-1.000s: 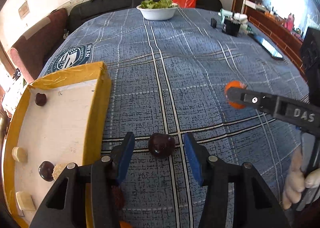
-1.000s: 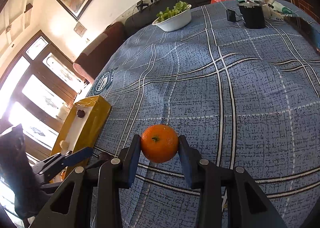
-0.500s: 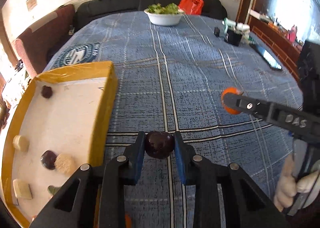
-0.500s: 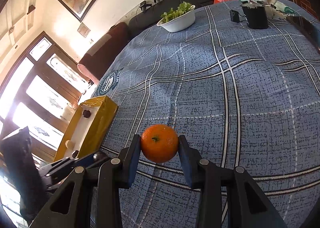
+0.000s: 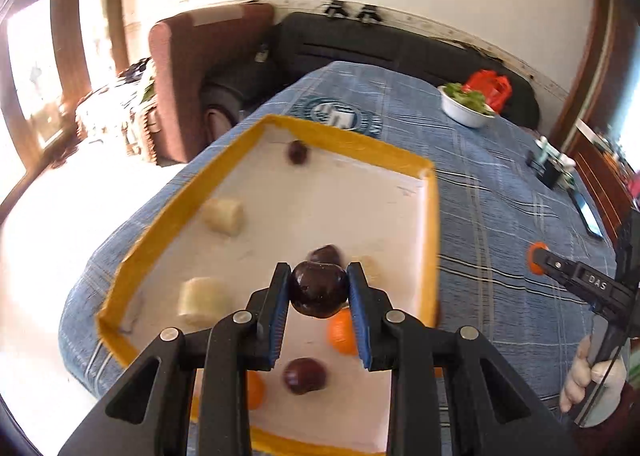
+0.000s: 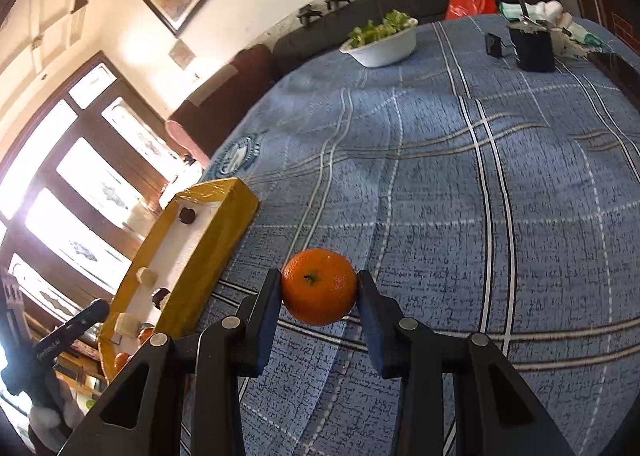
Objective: Organize fruits
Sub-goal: 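Carry the tangerine and plum over the tray and open both tools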
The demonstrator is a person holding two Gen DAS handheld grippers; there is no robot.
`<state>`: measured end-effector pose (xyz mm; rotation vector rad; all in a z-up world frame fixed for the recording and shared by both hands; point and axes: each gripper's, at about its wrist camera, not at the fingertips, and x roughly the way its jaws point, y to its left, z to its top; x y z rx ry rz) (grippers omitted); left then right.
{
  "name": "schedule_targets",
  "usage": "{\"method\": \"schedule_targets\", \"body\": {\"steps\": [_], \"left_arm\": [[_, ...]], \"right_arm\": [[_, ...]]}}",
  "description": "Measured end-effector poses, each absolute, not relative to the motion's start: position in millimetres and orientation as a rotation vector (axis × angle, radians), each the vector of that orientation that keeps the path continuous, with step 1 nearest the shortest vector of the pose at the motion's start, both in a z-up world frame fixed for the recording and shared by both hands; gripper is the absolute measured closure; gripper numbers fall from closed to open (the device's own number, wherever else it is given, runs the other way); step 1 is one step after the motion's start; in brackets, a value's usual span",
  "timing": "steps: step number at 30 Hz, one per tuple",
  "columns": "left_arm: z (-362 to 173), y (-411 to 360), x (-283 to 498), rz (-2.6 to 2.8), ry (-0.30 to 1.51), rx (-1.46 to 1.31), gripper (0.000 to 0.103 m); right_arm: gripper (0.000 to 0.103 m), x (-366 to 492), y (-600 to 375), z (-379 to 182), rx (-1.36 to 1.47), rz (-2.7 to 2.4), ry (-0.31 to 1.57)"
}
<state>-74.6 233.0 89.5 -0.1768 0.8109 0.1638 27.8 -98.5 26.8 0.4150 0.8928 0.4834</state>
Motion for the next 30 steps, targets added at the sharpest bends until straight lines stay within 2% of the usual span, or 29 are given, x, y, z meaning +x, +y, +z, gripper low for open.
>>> {"method": "schedule_targets", "body": {"steps": [4,11,22,24,29,30], "left_arm": [[83,255,-77,0.182,0.820,-0.215,0.075],[68,276,-74,0.161,0.838,-0.275,0.075],[56,296,-58,0.171,0.857,-0.300,0.074],[56,296,-58,0.163,0.858,-0.303,0.069],[61,298,-64,0.170,0.837,-0.306,0.044],[62,299,-66,0.171,0.835,-0.311,0.043]], "right_arm": [[0.061,20,-76,34,0.444,0.528,0.943],[0.061,4,9,65,0.302,0.671,0.951],[0.060,28,103,60,0.141,0.670,0.989],[0.060,32,111,59,0.121,0.658,0.996],[0.060,39,127,52,0.096,0.646,1.011],[0.059,40,128,51,0.098,0.643,1.012]]}}
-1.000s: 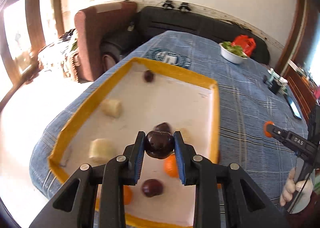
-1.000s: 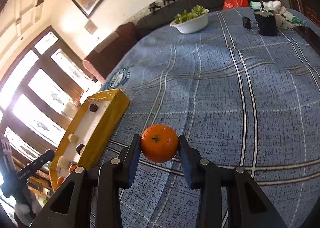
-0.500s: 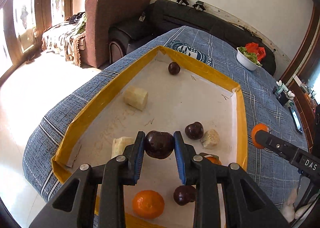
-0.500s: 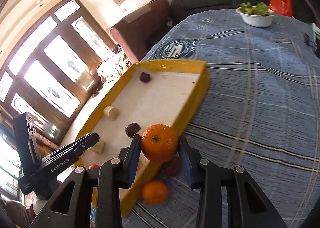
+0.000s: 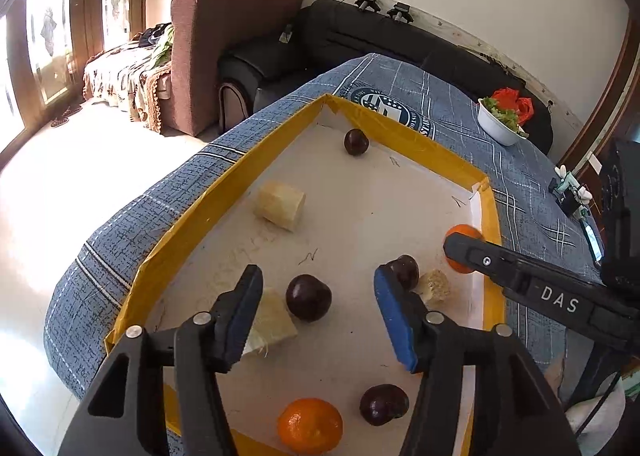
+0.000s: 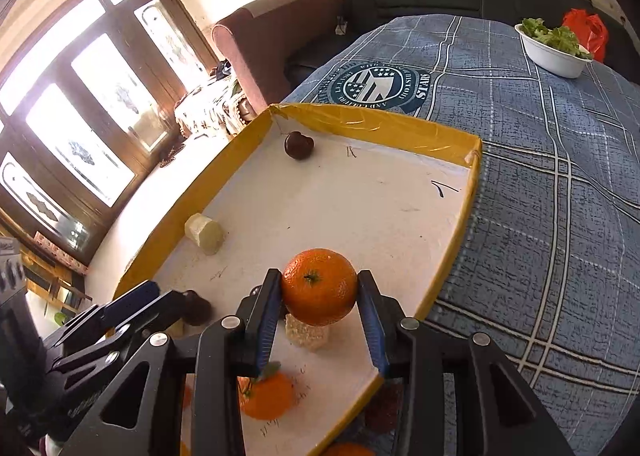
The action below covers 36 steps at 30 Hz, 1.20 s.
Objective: Organize fruits
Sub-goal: 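Carry the tangerine and plum over the tray and open both tools, then grasp another tangerine from the cloth with the right tool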
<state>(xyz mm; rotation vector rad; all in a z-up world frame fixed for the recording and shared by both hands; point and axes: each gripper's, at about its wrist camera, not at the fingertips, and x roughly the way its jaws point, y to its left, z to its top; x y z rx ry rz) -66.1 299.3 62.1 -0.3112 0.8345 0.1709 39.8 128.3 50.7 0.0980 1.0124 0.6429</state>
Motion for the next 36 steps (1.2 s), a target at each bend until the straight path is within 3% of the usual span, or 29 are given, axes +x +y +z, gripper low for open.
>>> {"method": "schedule_targets", "body": {"steps": [2,9,16,25,28,31,36], "left_arm": [[65,301,-70,0.175,0.826,-0.322,0.040],[79,302,-88,0.177,0.775,-0.365,0.037],[85,280,-97,0.123,0.763,-0.352,0.036],[93,262,-100,0.098,0.753,-0.342,0.036],[96,256,-103,0.092,0.751,-0.328,0.036],[98,253,-105,0.092,0.745,-0.328,0.036],[96,246,-106,0.077,0.752,-0.320,0.036]], "right_arm": [[0.047,43,127,50,0.128,0.643,1.015],[0.047,36,88,65,0.160,0.629,0.979],[0.046,6,51,43,0.123,0.670,1.035],[0.046,-54,64,41,-0.108,0.814,0.978],[0.048,-61,77,33,-0.191,0.805,0.950],[0.063,-55,72,28,-0.158,0.812,0.965],[0.063,-43,40,31,-0.129,0.669,0.968]]}}
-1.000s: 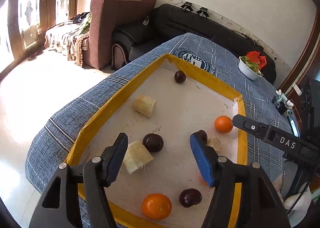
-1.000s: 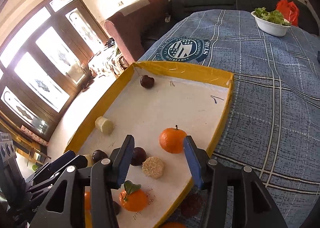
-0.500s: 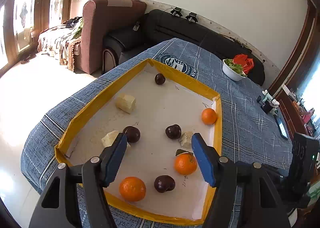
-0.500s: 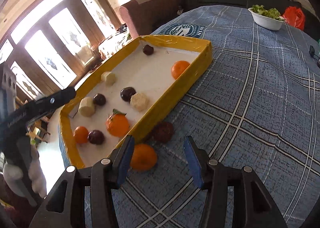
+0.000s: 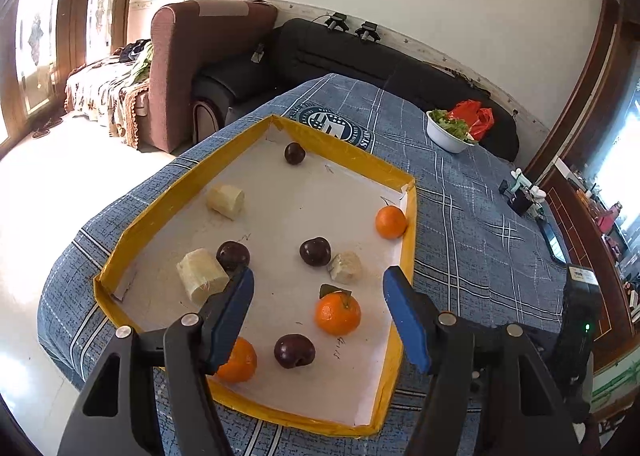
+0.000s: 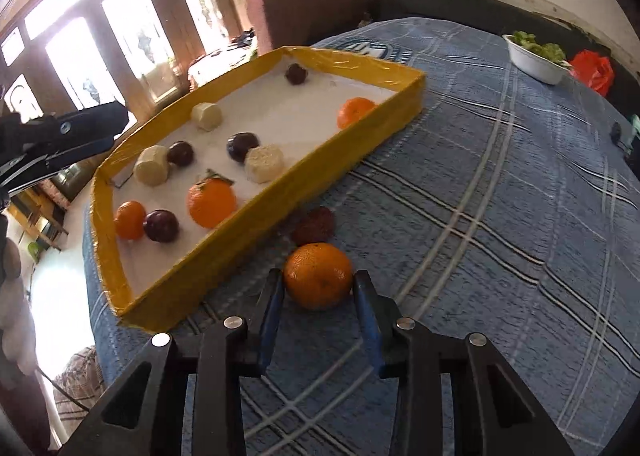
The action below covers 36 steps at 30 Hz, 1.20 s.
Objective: Organize fruits
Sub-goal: 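Grasp another tangerine from the cloth with the right tool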
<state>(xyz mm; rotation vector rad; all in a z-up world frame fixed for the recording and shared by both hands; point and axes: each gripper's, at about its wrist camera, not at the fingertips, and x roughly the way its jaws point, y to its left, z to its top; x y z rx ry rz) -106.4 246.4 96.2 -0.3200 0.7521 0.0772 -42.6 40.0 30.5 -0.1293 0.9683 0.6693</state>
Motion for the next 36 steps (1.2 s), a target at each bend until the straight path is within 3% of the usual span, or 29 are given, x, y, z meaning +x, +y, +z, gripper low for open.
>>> {"method": "schedule_targets", "body": {"steps": [6,12,18,21,23,36], "left_arm": [[93,238,-103,0.057,0.758,-0.325,0.036],[94,234,-105,0.044,0.762,-0.315,0.036],[95,241,-107,0.051,0.755,-0.323,0.036],[94,241,-104,0.042,0.756,-0.321,0.036],[95,239,-102,0.036,0.759,-0.319,0.036],[99,230,-115,0.019,0.739,-0.317,0.036]], "right_arm": [[0.059,-35,-3,45,-0.104,0.530,0.978],[0.056,-30,29,59,-0.069,0.675,0.921],[0.056,-5,67,35,-0.087,0.679,0.996],[0.061,-4,72,26,-0.106,0.659,1.005],[0.078,-9,75,26,-0.140,0.672,0.999],[0.079,-67,42,31,-0.155,0.705,1.010]]}}
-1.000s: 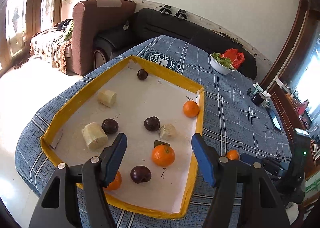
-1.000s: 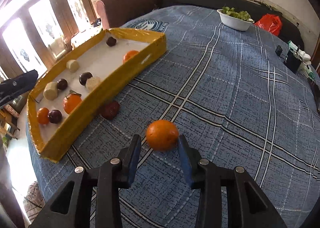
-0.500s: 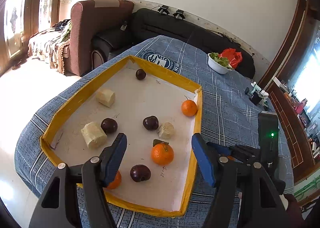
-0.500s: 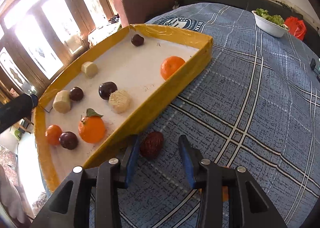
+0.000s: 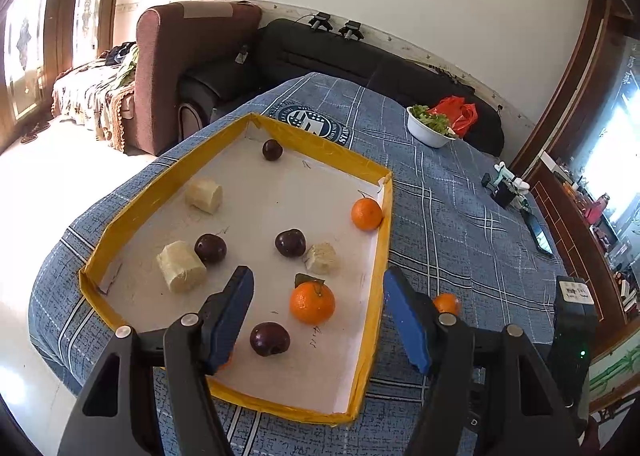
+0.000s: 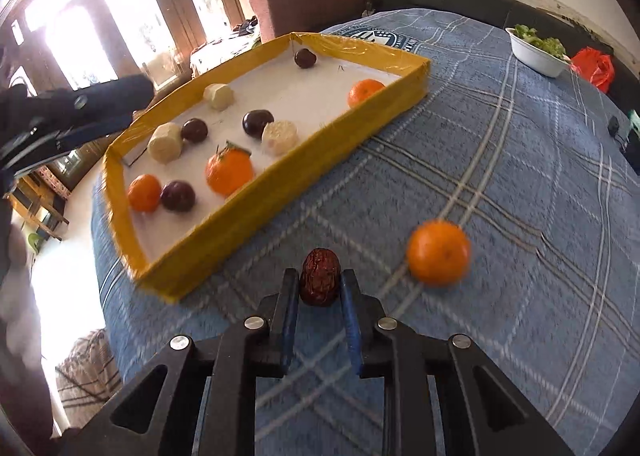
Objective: Organize fruits
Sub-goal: 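Grasp another tangerine from the cloth with the right tool, then grasp the red date with the left tool while the right tool holds the tangerine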
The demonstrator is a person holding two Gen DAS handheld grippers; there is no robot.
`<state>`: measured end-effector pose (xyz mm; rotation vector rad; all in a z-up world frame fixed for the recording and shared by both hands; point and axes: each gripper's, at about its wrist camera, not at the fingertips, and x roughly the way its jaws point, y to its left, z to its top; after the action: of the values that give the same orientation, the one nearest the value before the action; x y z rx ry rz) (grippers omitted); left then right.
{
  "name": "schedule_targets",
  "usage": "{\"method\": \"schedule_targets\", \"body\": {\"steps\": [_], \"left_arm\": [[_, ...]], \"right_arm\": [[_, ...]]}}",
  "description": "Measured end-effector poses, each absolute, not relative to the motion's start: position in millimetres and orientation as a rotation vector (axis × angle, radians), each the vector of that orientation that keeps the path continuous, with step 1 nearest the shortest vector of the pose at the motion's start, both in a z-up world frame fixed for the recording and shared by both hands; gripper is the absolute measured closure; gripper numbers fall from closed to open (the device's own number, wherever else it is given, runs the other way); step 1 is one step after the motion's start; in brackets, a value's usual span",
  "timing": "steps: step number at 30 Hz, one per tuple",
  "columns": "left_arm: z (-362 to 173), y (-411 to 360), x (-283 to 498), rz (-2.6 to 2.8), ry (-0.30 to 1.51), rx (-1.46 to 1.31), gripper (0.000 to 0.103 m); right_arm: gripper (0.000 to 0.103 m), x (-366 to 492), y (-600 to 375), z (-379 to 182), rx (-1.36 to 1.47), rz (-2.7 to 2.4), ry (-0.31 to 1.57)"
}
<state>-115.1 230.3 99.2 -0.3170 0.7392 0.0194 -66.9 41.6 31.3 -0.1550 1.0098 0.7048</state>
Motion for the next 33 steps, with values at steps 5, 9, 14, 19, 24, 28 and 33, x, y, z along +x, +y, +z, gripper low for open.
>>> {"method": "schedule_targets", "body": {"steps": [5,9,14,19,24,28,33], "left_arm": [[94,208,-116,-0.037,0.760,-0.271,0.036],[91,186,-120,-0.111,0.763,-0.212,0.036],[79,152,-125,-0.211,0.794,-0.128,0.036],[67,129,-130,-0.288,0.828,-0.071,0.036],[54,113,-120,-0.320,0.860,-0.060,0.042],[41,99,-108,-0.330,0.887,-0.031,0.045],[25,86,-92,-0.317,0.937,0.002,0.063]], "right_arm": [[0.066,-70,-11,44,0.056,0.732,1.011],[0.056,-53,-45,57,0.146,0.632,0.943],[0.053,-26,-24,45,0.094,0.585,0.942],[0.052,-8,5,22,0.024,0.578,1.000],[0.064,-11,-9,19,0.038,0.533,0.990],[0.064,-16,-37,20,0.092,0.504,0.986],[0.064,-26,-61,26,0.141,0.490,0.978]]}}
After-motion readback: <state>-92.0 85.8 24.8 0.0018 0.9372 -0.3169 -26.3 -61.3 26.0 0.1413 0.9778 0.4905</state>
